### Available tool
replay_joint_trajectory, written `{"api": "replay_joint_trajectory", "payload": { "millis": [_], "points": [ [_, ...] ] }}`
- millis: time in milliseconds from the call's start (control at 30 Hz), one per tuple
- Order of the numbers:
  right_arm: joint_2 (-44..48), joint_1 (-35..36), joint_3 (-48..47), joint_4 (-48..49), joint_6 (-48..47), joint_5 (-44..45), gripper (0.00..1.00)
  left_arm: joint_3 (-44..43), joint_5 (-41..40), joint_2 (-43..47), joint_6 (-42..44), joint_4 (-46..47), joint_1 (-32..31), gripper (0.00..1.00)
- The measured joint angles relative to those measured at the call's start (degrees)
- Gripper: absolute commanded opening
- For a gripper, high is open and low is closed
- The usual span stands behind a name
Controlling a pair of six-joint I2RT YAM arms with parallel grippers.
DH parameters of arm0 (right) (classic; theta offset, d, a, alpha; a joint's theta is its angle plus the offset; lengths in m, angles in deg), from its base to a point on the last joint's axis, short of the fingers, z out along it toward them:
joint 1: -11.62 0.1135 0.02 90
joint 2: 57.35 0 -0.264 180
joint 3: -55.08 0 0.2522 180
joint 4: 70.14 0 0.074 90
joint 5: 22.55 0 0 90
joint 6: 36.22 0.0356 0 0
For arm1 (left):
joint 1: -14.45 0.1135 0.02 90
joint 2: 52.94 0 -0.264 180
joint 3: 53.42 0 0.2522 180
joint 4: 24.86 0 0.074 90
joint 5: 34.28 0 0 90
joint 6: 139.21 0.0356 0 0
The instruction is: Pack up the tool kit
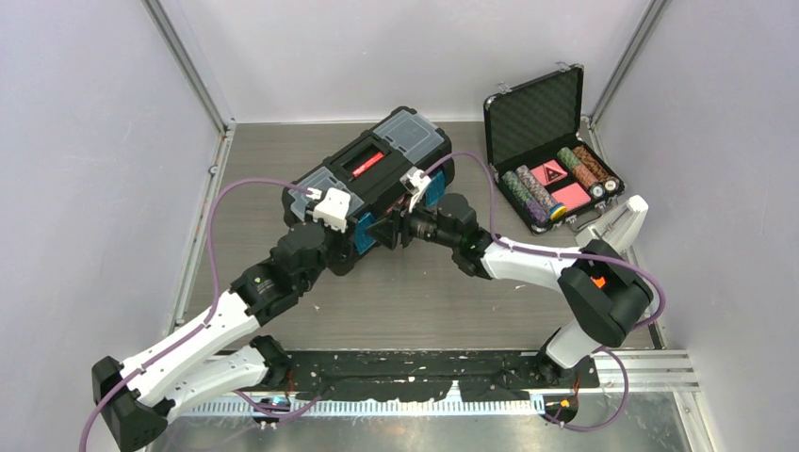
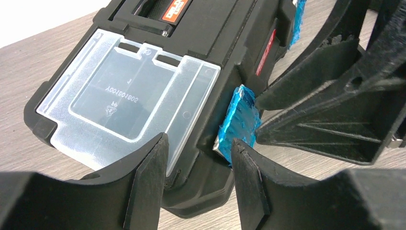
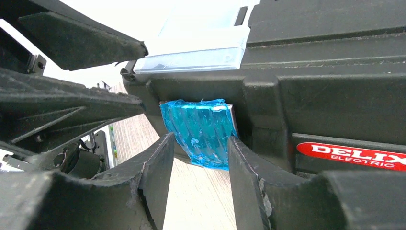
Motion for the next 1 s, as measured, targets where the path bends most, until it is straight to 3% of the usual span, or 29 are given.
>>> {"api": "replay_joint_trajectory", "payload": {
  "millis": [233,533,1000],
  "points": [
    [-1.1,0.1,-3.7,-6.9,0.6,0.2,0.49,-0.1,1.1,-0.1,0.0,-1.2,0.0,0.45],
    [-1.9,0.3,-5.0,-14.8,0.6,1.7,0.49,-2.4,4.4,-2.3,0.1,-2.0,0.0,0.23],
    [-2.4,0.3,-5.0,-15.9,0.6,2.7,0.50,-8.7,4.8,-12.6,0.7,-4.7,0.0,0.19]
  ]
}}
